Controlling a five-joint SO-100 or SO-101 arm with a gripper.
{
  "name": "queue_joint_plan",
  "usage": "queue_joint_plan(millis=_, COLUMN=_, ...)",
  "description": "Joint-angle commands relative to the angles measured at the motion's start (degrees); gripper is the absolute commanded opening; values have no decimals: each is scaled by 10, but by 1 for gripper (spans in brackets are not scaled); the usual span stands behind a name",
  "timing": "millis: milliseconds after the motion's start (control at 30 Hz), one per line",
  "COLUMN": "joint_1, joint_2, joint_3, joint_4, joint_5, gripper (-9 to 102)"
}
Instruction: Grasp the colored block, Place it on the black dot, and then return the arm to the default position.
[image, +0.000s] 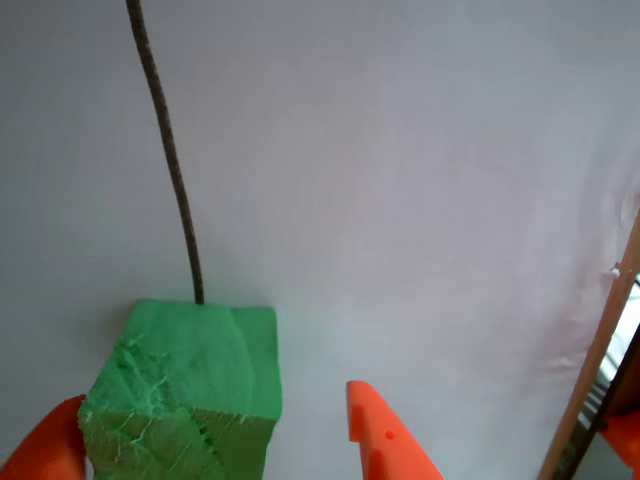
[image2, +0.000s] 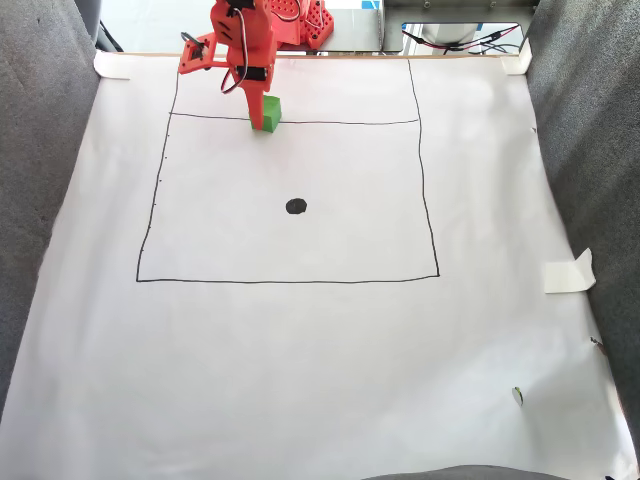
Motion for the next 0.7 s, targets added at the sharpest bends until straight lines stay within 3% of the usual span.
queue_joint_plan(millis=0, joint_1=0, joint_2=25, joint_3=0, joint_4=-1, joint_5=7, gripper=30)
queue_joint_plan(millis=300, joint_1=5, joint_2=44, joint_3=12, joint_4=-19, joint_5=9, gripper=20)
queue_joint_plan(millis=567, joint_1=7, joint_2=53, joint_3=30, joint_4=-40, joint_5=14, gripper=0)
queue_joint_plan(millis=667, joint_1=7, joint_2=53, joint_3=30, joint_4=-40, joint_5=16, gripper=0)
